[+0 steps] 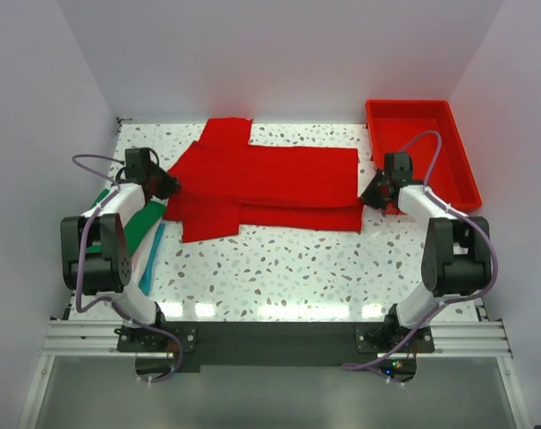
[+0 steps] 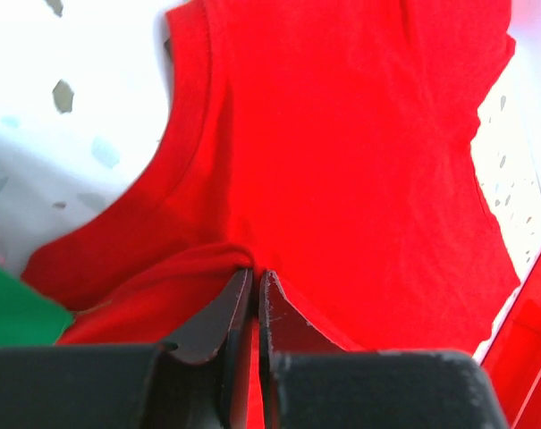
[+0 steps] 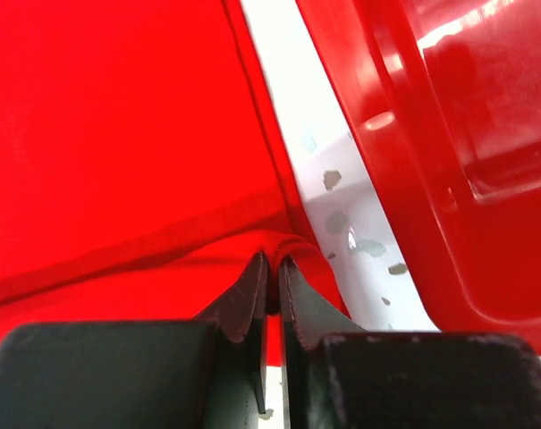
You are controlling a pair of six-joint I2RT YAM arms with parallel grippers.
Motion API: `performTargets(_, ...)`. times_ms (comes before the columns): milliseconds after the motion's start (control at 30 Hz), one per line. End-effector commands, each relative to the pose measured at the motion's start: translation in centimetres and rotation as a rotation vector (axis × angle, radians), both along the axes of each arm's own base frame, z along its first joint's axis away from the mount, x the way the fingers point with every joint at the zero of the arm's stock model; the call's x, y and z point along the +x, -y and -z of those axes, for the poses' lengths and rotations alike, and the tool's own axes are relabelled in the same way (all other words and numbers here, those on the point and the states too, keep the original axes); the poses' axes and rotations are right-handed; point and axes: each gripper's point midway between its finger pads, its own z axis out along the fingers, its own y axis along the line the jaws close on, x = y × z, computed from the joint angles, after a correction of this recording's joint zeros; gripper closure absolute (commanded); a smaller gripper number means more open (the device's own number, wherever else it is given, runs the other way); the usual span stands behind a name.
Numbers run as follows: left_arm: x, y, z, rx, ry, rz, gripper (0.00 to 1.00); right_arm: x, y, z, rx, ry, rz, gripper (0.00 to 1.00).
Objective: Fold and stack the t-shirts
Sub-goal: Fold the tshirt
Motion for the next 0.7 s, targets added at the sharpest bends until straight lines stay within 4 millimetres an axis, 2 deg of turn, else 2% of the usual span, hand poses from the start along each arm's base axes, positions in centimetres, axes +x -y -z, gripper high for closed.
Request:
performTargets(0, 2.6, -0.3, -2.1, 0.019, 0.091, 0.017, 0.86, 2.0, 0.3, -1.2, 0.000, 0.050, 0.002, 0.90)
performTargets(33, 2.8, -0.2, -2.1, 0.019, 0.094, 0.024, 0.82, 2.0, 0.3, -1.2, 0.000, 0.048, 0.001, 0.85)
performTargets(67, 2.9, -0.1, -2.2, 0.017, 0.095, 0.030, 0.69, 2.0, 0.3, -1.2, -0.005, 0.047, -0.008, 0.71)
performTargets(133, 2.9, -0.1, -2.6, 0.019, 0.103, 0.033, 0.56, 2.2, 0.3, -1.7, -0.013, 0.053, -0.017, 0.59)
performTargets(167, 2.9, 0.0, -3.4, 0.022, 0.122, 0.036, 0.46, 2.2, 0.4, -2.1, -0.019, 0.061, -0.026, 0.50)
performTargets(267, 2.3, 0.0, -5.4, 0.043, 0.160, 0.044, 0.38, 2.4, 0.1, -4.4, -0.019, 0.118, -0.053, 0.38)
performTargets(300, 1.9, -0.3, -5.6, 0.065, 0.156, 0.025, 0.37, 2.3, -0.3, -4.9, -0.013, 0.127, -0.069, 0.37)
performTargets(367, -0.1, 0.4, -5.7, 0.097, 0.131, 0.017, 0.37, 1.7, -1.5, -6.3, -0.032, 0.154, -0.113, 0.36)
performTargets(400, -0.9, -0.5, -5.3, 0.150, 0.105, -0.046, 0.37, 1.4, -2.1, -6.6, -0.045, 0.161, -0.128, 0.36)
performTargets(433, -2.5, 0.9, -4.6, 0.177, 0.057, -0.033, 0.37, 0.7, -3.4, -7.2, -0.064, 0.174, -0.159, 0.37)
performTargets(467, -4.0, 1.2, -4.4, 0.206, 0.047, -0.042, 0.36, 0.3, -4.2, -7.2, -0.078, 0.178, -0.184, 0.37)
performTargets(500, -4.9, 0.6, -4.1, 0.259, 0.031, -0.103, 0.36, -0.3, -4.9, -7.2, -0.086, 0.184, -0.202, 0.37)
performTargets(533, -6.5, 1.6, -3.4, 0.286, -0.007, -0.090, 0.36, -1.3, -6.2, -7.1, -0.095, 0.191, -0.233, 0.37)
performTargets(600, -9.1, 1.4, -2.4, 0.313, -0.034, -0.144, 0.36, -2.3, -7.2, -6.8, -0.099, 0.195, -0.259, 0.38)
performTargets(633, -10.5, 2.2, -1.7, 0.327, -0.058, -0.131, 0.36, -3.3, -8.0, -5.9, -0.095, 0.184, -0.283, 0.38)
performTargets(667, -12.1, 2.0, -0.7, 0.339, -0.079, -0.147, 0.36, -3.6, -8.3, -6.2, -0.086, 0.197, -0.286, 0.39)
